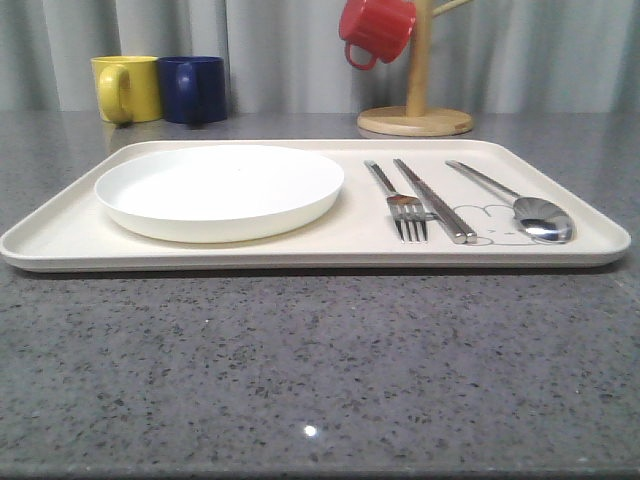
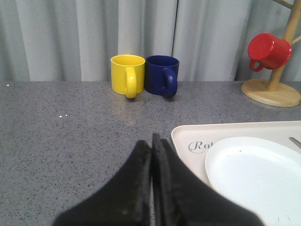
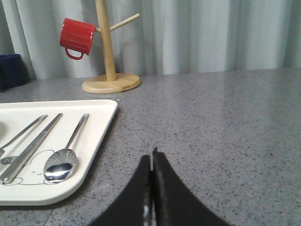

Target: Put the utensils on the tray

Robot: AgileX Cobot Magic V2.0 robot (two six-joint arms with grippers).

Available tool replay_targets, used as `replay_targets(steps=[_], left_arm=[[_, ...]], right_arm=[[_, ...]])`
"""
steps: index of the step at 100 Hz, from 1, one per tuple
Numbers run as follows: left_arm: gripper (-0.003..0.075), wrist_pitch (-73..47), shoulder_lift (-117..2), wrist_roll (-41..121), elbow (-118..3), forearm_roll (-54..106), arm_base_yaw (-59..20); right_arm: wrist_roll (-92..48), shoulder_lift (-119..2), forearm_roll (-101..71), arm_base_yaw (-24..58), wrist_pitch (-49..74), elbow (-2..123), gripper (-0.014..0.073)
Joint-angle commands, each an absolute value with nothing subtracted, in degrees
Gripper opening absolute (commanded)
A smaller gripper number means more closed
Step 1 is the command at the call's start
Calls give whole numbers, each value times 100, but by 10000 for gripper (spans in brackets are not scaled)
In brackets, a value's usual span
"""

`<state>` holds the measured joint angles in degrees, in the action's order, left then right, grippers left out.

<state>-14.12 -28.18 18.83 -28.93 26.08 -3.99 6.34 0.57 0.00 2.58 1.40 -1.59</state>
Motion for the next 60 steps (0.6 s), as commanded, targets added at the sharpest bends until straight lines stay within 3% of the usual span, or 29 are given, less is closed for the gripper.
replay_targets(steps=[1,60], left_arm=[[-19,-955,-2842,1865,-3056,2681,-414],[-19,-955,-2829,1821,-3056,2470,-414]], right_arm=[[586,167,0,220,-372,-160,-69],[586,167,0,220,-372,-160,-69]])
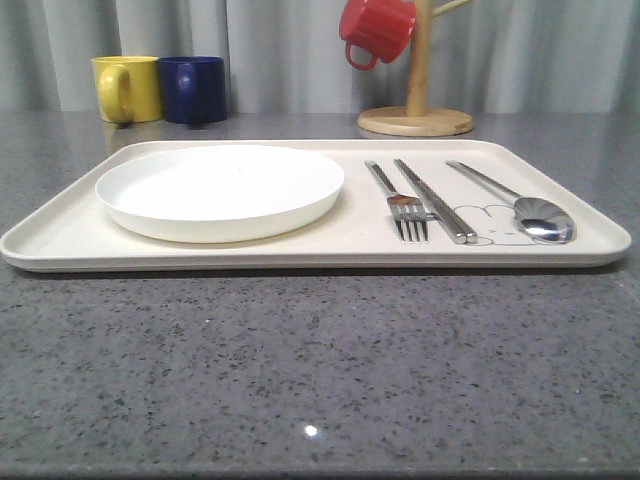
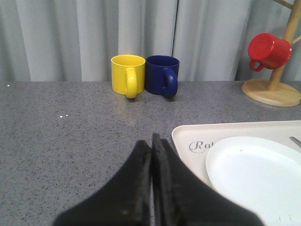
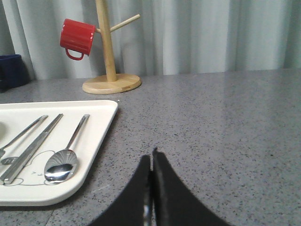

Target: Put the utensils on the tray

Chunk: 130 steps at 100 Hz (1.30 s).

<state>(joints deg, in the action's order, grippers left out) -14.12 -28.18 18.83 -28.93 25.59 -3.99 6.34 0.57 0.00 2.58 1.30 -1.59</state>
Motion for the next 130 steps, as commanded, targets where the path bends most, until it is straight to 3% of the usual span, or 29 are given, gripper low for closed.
replay_targets(steps=[1,26,85,130], left_arm=[[-19,-955,-2828,1805,-3044,2452,-414],[-19,-959,-2417,-727,-2670,0,-414],[-19,-764,226,-756,-459,-236,-414],[-19,175,212,-766,189,-326,-414]], right_arm=[[586,167,0,220,-372,-160,-69],[586,167,0,220,-372,-160,-69],[586,167,0,220,-372,-160,-69],[586,167,0,220,-365,-160,-69]])
